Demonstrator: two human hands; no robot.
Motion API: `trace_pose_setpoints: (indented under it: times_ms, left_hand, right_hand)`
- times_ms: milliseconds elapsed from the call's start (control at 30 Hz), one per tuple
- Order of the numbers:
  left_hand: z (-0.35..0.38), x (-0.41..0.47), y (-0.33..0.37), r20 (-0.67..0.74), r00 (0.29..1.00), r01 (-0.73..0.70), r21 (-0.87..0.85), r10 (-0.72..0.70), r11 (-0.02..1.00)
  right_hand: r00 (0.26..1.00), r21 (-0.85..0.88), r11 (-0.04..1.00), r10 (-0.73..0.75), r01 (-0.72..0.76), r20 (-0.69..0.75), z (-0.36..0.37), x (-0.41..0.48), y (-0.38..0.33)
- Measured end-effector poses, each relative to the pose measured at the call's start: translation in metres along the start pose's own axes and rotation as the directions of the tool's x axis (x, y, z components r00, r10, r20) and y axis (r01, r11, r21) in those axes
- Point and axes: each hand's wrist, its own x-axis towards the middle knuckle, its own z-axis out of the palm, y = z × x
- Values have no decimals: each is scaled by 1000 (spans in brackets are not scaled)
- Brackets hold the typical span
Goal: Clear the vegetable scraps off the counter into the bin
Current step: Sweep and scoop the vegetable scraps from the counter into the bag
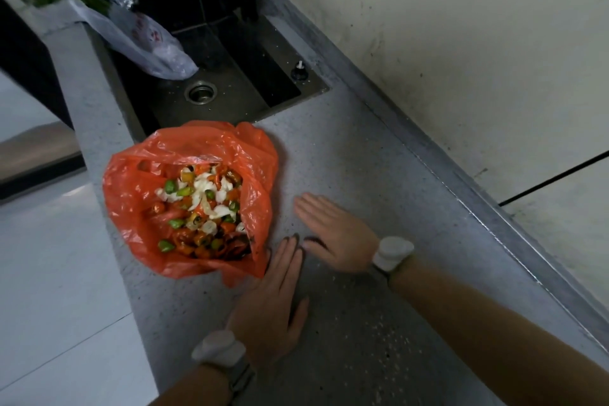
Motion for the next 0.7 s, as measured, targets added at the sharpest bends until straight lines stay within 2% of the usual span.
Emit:
trace_pose_setpoints:
  times_ms: [67,267,333,400,500,567,633,700]
  left_hand:
    - [-1,-1,0,-52,999,5,-69,-9,998]
    - [-11,-7,7,-116,990,51,-245,-81,968]
    - [-14,-9,3,-122,985,74,-315,-118,946]
    - [-21,-13,-4,-162,972,101,-373,-172,922]
    - [-37,-15,-12,-218,947,125,-421,-234,898]
    - [-45,-17,-17,-230,937,141,-441,-263,887]
    - [-51,-17,-22,-238,921,165,-477,-307,864]
    - [-53,-14,-26,-255,909,162,-514,-330,842]
  right_hand:
    - [998,-17,998,-68,69,18,6,-17,-29]
    - [982,25,992,-130,127,136,18,-78,-80]
    - [976,98,983,-169,156,141,16,-93,-86]
    - [992,152,984,-104,93,70,9,-94,-77]
    - [985,201,974,132,-108,-108,0,-66,-41]
    - [963,226,947,252,-227,-92,2,-35,-28]
    - [960,147,954,272,-260,-69,9,-7,-27]
    - [978,44,980,198,-196,-58,16,4,-34]
